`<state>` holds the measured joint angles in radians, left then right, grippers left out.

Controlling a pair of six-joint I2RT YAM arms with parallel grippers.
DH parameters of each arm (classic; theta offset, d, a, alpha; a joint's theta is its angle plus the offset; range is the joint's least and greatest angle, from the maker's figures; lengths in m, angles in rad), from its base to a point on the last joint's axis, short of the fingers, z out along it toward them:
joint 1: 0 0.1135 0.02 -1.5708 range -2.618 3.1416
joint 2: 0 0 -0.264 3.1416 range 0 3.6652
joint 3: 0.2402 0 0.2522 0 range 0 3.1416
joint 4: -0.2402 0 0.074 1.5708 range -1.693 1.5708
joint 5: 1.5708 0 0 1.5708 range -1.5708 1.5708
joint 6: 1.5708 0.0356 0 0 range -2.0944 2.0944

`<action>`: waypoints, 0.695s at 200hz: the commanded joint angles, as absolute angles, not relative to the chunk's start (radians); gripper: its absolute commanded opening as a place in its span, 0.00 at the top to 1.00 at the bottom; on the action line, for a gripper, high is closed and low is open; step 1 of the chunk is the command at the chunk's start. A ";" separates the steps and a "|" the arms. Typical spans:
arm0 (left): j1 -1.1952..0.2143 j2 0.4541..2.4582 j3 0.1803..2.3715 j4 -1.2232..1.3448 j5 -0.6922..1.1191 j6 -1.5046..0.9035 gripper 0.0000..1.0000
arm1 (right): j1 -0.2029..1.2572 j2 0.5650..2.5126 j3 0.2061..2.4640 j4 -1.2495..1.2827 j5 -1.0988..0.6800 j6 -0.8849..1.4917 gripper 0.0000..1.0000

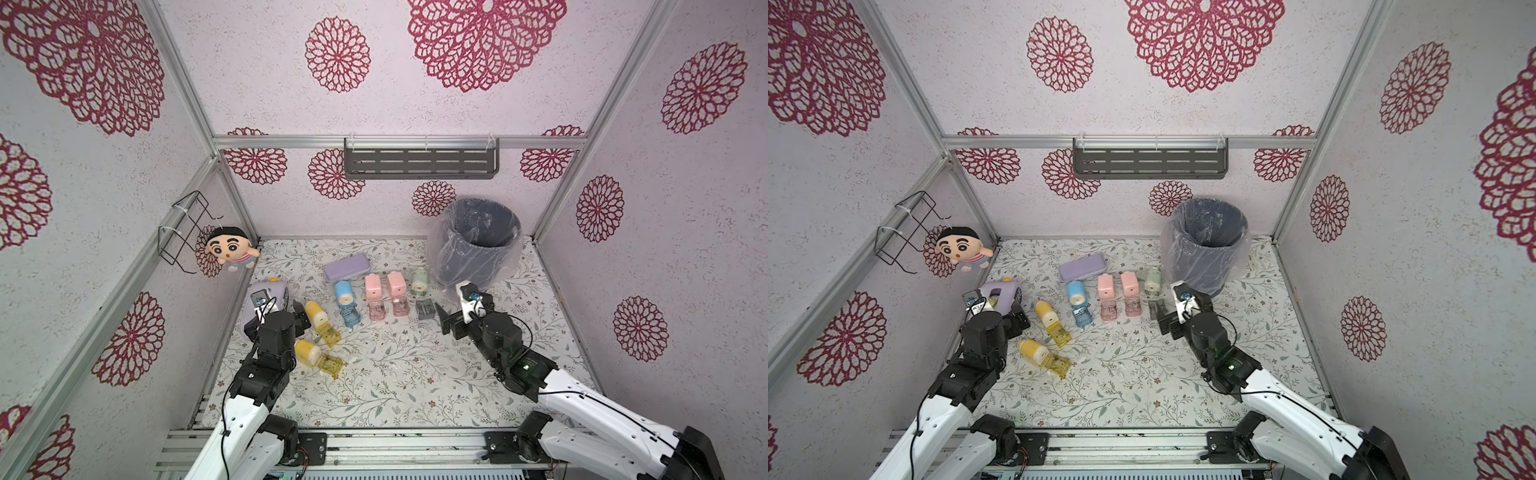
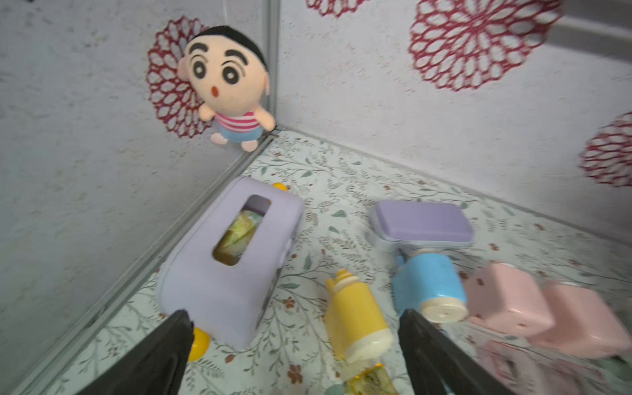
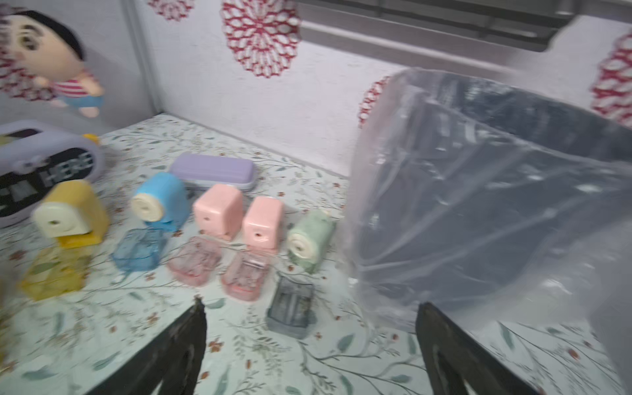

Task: Take out the pencil sharpener tray and clean the shavings
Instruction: Reset both arms

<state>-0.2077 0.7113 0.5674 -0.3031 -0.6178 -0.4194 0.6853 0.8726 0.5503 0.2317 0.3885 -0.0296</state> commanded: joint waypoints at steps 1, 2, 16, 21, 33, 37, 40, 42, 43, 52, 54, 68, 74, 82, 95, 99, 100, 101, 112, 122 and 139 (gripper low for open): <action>-0.098 0.744 0.546 -0.191 -0.630 -0.376 0.03 | 0.557 0.785 0.476 0.298 0.454 -0.051 0.01; -0.092 0.746 0.543 -0.187 -0.621 -0.375 0.03 | 0.552 0.782 0.471 0.302 0.455 -0.051 0.01; -0.019 0.774 0.509 -0.130 -0.539 -0.365 0.03 | 0.452 0.724 0.394 0.359 0.466 -0.032 0.01; -0.003 0.781 0.489 -0.099 -0.523 -0.359 0.03 | 0.412 0.699 0.366 0.379 0.455 -0.026 0.01; 0.027 0.795 0.433 0.011 -0.463 -0.321 0.03 | 0.335 0.645 0.296 0.441 0.435 -0.017 0.01; 0.036 0.800 0.414 0.046 -0.442 -0.310 0.03 | 0.311 0.630 0.275 0.460 0.433 -0.015 0.01; 0.041 0.805 0.398 0.075 -0.428 -0.301 0.03 | 0.294 0.623 0.259 0.472 0.431 -0.013 0.01; 0.045 0.807 0.388 0.094 -0.419 -0.291 0.03 | 0.283 0.619 0.251 0.478 0.431 -0.012 0.01; 0.048 0.809 0.383 0.099 -0.414 -0.287 0.03 | 0.278 0.617 0.246 0.482 0.431 -0.011 0.01; 0.065 0.830 0.353 0.164 -0.384 -0.264 0.03 | 0.222 0.611 0.217 0.499 0.434 -0.001 0.01; 0.069 0.837 0.348 0.176 -0.379 -0.262 0.03 | 0.210 0.613 0.211 0.502 0.436 0.001 0.01; 0.095 0.903 0.323 0.252 -0.360 -0.236 0.03 | 0.126 0.634 0.171 0.547 0.424 0.023 0.01; 0.106 0.937 0.318 0.285 -0.374 -0.238 0.03 | 0.093 0.649 0.155 0.576 0.412 0.045 0.01; 0.123 0.977 0.304 0.339 -0.369 -0.241 0.03 | 0.054 0.675 0.135 0.619 0.389 0.079 0.01; 0.142 1.019 0.291 0.407 -0.353 -0.244 0.03 | 0.014 0.737 0.114 0.694 0.362 0.111 0.01; 0.144 1.024 0.293 0.413 -0.345 -0.247 0.03 | 0.008 0.758 0.110 0.716 0.362 0.115 0.01; 0.144 1.027 0.292 0.414 -0.344 -0.248 0.03 | 0.006 0.764 0.109 0.721 0.362 0.115 0.01; 0.145 1.030 0.292 0.420 -0.343 -0.249 0.03 | 0.005 0.768 0.110 0.728 0.362 0.115 0.01; 0.149 1.062 0.277 0.495 -0.333 -0.249 0.03 | 0.000 0.827 0.100 0.787 0.366 0.111 0.01; 0.150 1.104 0.288 0.542 -0.327 -0.237 0.03 | 0.000 0.877 0.092 0.833 0.373 0.118 0.01; 0.150 1.193 0.314 0.625 -0.320 -0.225 0.03 | -0.003 0.969 0.085 0.924 0.360 0.123 0.01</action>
<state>0.1410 1.1088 0.2832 0.4160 -0.3561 -0.2554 0.0032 0.8818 0.0856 0.7055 0.3840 0.0830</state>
